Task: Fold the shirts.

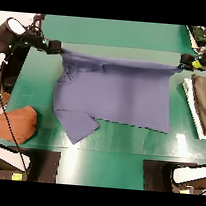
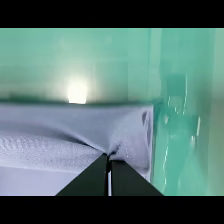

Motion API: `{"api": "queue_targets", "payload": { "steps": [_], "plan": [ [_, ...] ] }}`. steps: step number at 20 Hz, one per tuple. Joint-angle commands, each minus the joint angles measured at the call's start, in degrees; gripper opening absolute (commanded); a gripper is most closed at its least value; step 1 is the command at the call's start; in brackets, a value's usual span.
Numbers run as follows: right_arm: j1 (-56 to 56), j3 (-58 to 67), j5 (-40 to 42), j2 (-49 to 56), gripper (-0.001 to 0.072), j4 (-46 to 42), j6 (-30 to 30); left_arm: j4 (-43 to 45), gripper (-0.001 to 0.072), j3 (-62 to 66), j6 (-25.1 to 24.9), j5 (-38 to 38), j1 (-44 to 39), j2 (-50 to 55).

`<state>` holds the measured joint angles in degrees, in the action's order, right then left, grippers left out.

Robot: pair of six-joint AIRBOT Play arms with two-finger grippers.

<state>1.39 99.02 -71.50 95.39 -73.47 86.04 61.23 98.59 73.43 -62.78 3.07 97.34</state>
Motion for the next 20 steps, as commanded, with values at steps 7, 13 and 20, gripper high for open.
{"api": "queue_targets", "payload": {
  "steps": [7, 13, 20],
  "plan": [
    [-2.2, -21.4, 4.5, -8.0, 0.0241, 3.6, 0.1, 1.7, 0.0565, -12.3, 2.5, -9.1, 0.6, 0.3],
    [-0.4, -22.6, -0.9, -14.5, 0.0342, 8.3, -1.1, 7.1, 0.0496, -18.4, 4.2, -17.4, 3.3, -8.1],
    [0.2, -34.3, 3.3, -29.7, 0.0341, 7.8, -1.1, 7.0, 0.0495, -55.2, 7.0, -14.2, 3.3, -33.3]
  ]
}}
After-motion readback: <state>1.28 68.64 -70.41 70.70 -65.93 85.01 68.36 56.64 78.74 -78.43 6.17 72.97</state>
